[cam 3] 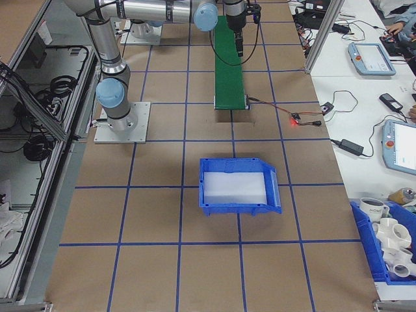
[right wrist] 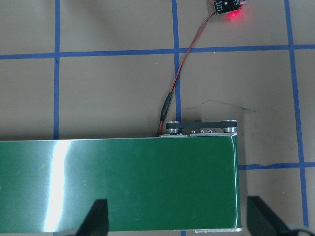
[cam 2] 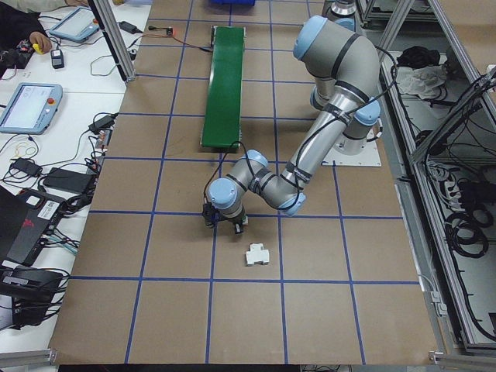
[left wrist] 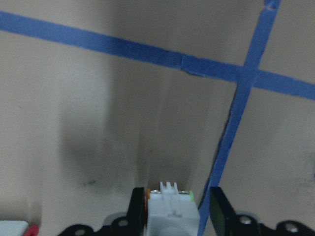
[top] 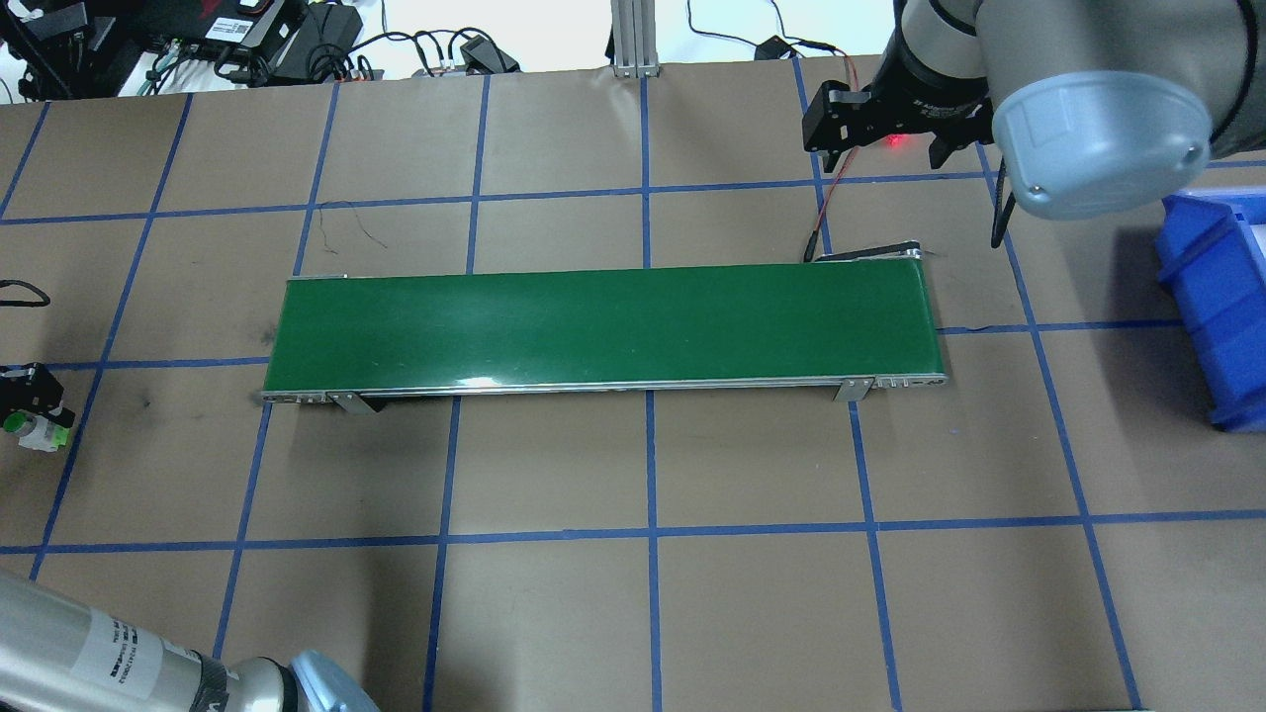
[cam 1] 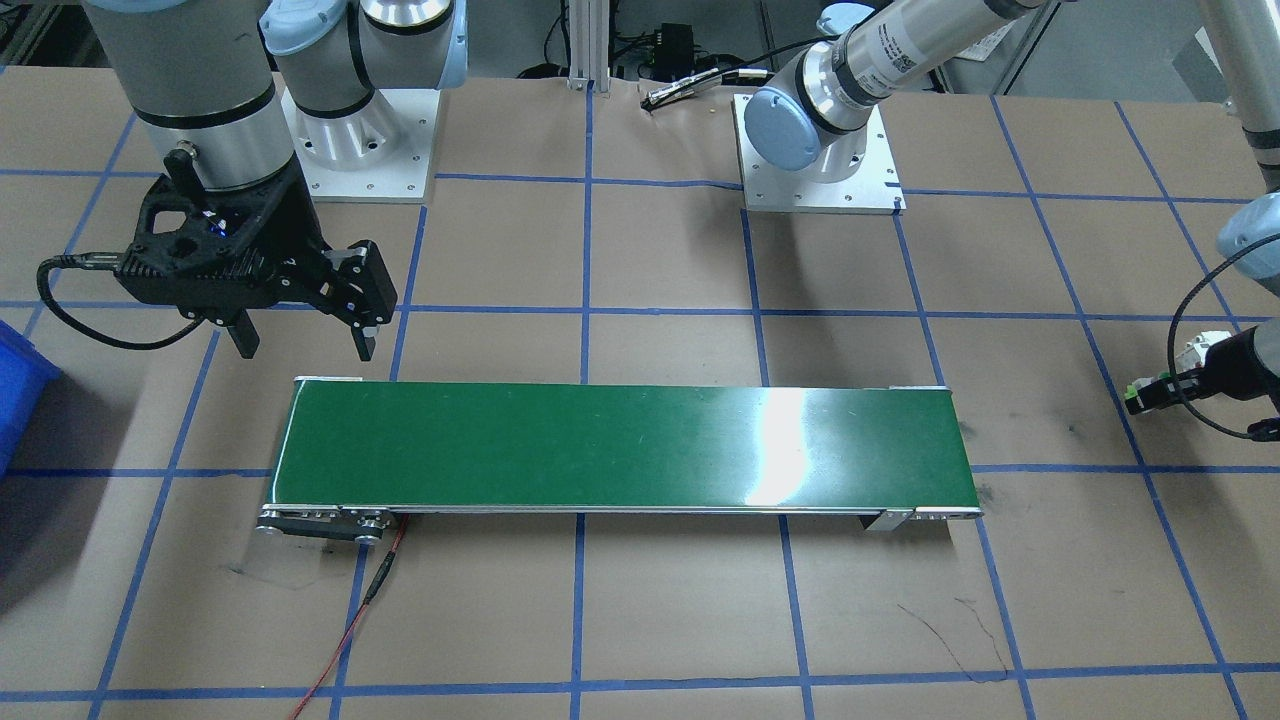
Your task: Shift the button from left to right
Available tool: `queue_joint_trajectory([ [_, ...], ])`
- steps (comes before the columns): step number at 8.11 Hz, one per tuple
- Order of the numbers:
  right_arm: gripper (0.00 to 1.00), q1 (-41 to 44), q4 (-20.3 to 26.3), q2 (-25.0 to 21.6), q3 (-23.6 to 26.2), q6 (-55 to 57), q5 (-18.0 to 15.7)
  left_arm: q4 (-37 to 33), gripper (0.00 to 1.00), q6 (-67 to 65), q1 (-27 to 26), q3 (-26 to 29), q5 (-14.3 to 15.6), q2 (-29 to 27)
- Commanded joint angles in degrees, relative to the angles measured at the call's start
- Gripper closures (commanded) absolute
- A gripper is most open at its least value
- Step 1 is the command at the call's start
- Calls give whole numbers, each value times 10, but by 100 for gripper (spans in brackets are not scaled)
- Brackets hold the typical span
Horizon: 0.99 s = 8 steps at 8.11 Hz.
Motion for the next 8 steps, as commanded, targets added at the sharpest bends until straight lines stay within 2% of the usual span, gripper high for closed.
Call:
queue_joint_trajectory([
  [1,0,0,1,0,0,0,0,-7,100,-14,0,1,0,12],
  [5,0,1,-1,0,0,1,0,-63,100,-16,-80,8,5,114],
  [8,0,1,0,0,0,1,0,-91,100,-76,-205,12,6,155],
])
